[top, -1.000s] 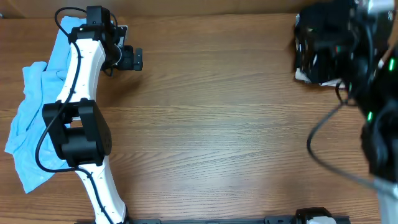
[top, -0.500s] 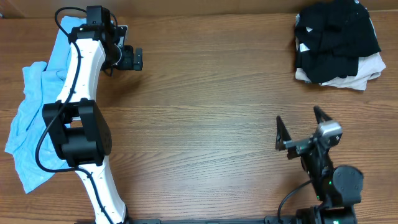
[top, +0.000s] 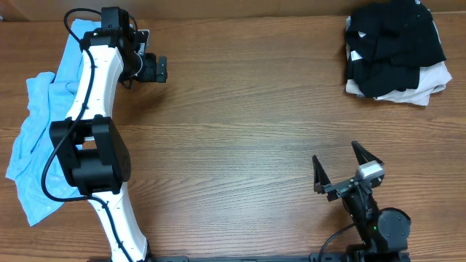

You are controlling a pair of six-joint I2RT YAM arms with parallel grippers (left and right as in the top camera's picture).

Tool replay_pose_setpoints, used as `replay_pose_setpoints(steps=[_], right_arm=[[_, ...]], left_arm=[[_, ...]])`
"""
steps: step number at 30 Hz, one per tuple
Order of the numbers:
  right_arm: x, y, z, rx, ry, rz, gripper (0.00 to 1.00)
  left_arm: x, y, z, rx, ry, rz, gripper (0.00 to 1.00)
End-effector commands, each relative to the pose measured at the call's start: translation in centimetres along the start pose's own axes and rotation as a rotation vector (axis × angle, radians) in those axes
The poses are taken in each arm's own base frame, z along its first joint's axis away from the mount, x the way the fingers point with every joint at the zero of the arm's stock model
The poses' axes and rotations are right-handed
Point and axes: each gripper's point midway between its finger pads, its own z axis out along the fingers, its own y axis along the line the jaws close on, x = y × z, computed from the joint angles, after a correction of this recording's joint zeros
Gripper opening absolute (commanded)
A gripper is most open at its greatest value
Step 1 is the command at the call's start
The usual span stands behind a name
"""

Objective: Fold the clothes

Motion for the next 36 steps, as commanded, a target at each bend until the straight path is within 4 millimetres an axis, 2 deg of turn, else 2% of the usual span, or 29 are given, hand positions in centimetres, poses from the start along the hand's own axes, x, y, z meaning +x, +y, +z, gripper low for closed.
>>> replay_pose_setpoints(steps=[1, 23, 26, 28, 31, 36], right_arm=[[0.9, 0.2, 0.1, -0.017, 0.011, 0.007, 1.00], [1.2, 0.2, 0.1, -0.016, 0.024, 0.011, 1.00], [1.2, 0.2, 0.1, -0.016, 0.024, 0.011, 1.00], [1.2, 0.2, 0.1, -0.016, 0.024, 0.011, 1.00], [1.2, 0.2, 0.1, -0.017, 0.024, 0.011, 1.00], [1.2, 0.2, 0.1, -0.016, 0.024, 0.011, 1.00]], left_arm=[[0.1, 0.0, 0.4, -0.001, 0.005, -0.004, 1.00], [0.1, -0.2, 0.3, -0.001, 0.005, -0.001, 1.00], [-0.7, -0.9, -1.7, -0.004, -0.040, 0.015, 1.00], [-1.5, -1.8, -3.8, -0.002, -0.085, 0.033, 1.00], [-2.5, -4.0, -7.8, 0.006, -0.170, 0.076, 1.00], [-3.2, -9.2, -15.7, 0.041, -0.333, 0.173, 1.00]])
